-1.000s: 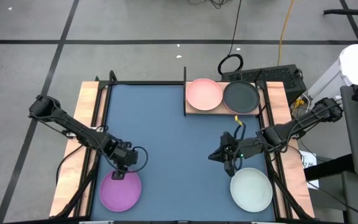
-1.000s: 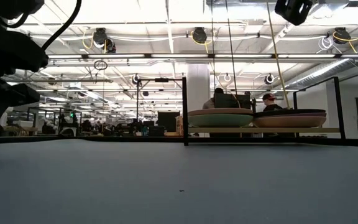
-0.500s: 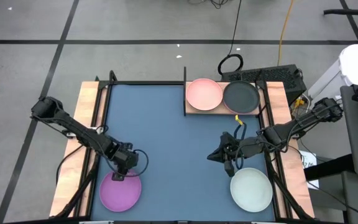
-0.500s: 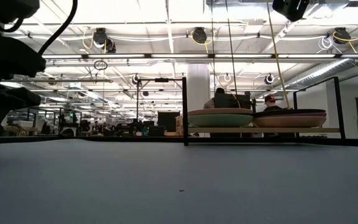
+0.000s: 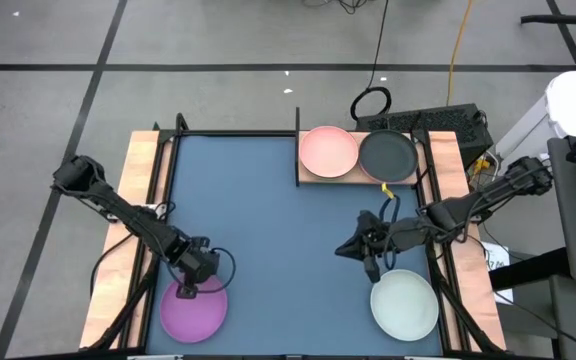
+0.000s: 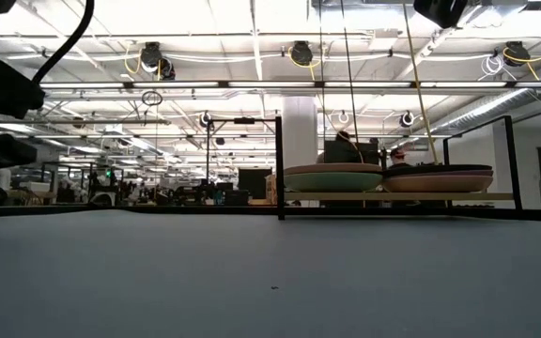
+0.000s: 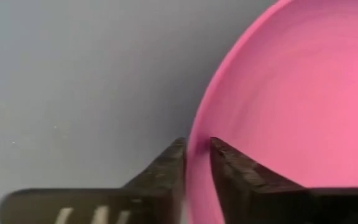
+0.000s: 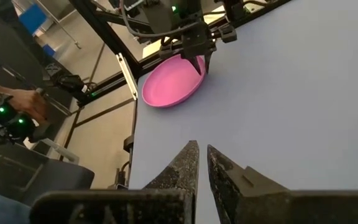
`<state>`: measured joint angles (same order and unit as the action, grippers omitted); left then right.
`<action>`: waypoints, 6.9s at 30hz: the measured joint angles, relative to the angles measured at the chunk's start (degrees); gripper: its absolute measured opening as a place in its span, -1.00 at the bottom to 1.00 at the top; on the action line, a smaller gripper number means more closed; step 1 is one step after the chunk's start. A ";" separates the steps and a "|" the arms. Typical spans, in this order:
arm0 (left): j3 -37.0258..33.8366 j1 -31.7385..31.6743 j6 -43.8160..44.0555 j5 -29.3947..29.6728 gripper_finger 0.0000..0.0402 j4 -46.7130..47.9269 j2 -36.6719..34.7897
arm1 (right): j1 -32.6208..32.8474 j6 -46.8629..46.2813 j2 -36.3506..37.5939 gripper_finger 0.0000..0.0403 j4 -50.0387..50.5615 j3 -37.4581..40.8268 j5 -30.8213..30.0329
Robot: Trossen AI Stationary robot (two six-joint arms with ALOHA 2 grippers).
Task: Place and stack plates onto a shelf
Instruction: Stack the purple plate on top of the orange plate on the shelf, then stack the gray plate on top of the black plate on the shelf
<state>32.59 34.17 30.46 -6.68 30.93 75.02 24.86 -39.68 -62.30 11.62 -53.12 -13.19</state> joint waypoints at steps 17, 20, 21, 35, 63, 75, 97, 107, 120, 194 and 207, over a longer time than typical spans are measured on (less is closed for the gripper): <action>13.45 -9.10 -4.48 5.65 -0.95 6.10 -0.02 | -0.02 5.04 4.43 -0.91 0.65 -0.02 -0.48; 15.88 -12.14 -7.32 7.39 -0.95 7.16 -0.02 | -0.02 5.35 4.67 -0.93 0.62 -0.02 -1.90; 16.65 -13.30 -8.29 7.52 -0.95 7.18 0.00 | -0.02 5.95 4.75 -0.94 0.66 -0.02 -2.02; 26.80 -28.61 -21.27 12.39 -0.95 6.20 -0.02 | -0.02 6.34 4.89 -1.00 0.63 -0.02 -6.88; 64.74 -55.13 -39.21 11.21 -0.95 5.11 22.38 | -0.02 11.48 8.46 -1.00 0.63 -0.02 -18.54; 79.15 -58.49 -34.33 10.99 -0.95 0.83 34.73 | -0.22 14.62 8.41 -1.00 1.42 -0.02 -18.55; 81.19 -62.50 -32.97 15.85 -0.95 -5.76 42.39 | -1.31 14.16 9.82 -1.00 7.25 -0.04 -18.73; 81.19 -62.23 -33.34 17.30 -0.90 -6.33 43.95 | -1.29 10.80 10.47 -1.00 7.41 -0.07 -18.56; 81.16 -60.39 -35.27 19.23 -0.86 -4.32 46.39 | -1.27 10.35 10.47 -1.00 6.72 -0.07 -18.32; 81.16 -38.50 -22.71 0.69 -0.62 21.38 34.62 | -1.11 -8.04 7.34 -1.00 40.54 -3.56 18.47; 78.35 -29.92 -18.59 9.72 -0.62 22.30 34.56 | -0.33 -5.30 7.30 -0.67 33.79 12.68 29.79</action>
<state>110.94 4.25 11.87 3.05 53.24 109.58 24.53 -44.98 -55.00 45.40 -40.44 16.60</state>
